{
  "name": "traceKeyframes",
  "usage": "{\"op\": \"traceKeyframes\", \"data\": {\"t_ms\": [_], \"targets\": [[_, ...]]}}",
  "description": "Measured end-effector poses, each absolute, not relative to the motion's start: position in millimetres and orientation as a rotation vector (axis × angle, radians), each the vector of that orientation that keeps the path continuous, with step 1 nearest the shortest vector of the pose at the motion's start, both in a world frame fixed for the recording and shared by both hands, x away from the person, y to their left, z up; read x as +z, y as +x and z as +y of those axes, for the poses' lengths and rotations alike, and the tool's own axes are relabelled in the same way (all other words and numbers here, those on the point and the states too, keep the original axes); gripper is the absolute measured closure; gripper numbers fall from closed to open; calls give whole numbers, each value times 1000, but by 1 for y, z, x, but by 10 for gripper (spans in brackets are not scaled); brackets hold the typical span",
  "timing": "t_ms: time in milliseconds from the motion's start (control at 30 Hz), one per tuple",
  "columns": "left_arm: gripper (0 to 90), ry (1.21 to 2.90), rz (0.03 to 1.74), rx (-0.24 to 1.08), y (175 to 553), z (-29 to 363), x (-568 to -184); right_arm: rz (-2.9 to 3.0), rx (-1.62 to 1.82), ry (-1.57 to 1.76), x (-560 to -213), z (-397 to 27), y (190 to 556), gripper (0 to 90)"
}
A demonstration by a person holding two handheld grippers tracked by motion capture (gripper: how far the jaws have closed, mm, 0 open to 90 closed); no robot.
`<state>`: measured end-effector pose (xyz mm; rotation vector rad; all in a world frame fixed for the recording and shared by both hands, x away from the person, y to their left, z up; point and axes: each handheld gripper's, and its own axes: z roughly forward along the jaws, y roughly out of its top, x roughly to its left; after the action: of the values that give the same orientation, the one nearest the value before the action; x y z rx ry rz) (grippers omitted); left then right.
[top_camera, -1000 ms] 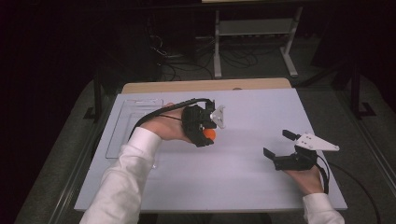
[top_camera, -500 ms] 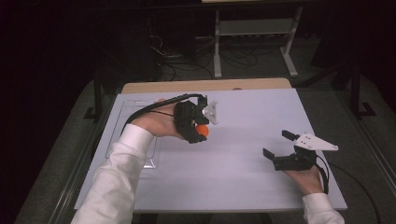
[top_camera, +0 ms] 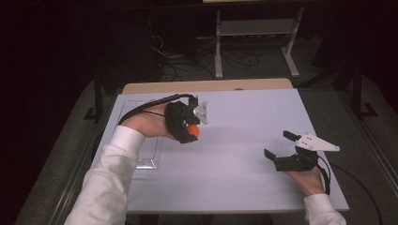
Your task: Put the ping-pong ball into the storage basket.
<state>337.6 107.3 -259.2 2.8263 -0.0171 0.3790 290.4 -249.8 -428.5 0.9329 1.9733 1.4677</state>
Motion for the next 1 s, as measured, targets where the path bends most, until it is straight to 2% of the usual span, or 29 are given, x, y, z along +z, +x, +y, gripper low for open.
{"op": "traceKeyframes", "data": {"t_ms": [1000], "targets": [[508, 2854, 122, 405, 342, 155, -265, 1977, 1463, 940, -429, -249, 290, 0]]}}
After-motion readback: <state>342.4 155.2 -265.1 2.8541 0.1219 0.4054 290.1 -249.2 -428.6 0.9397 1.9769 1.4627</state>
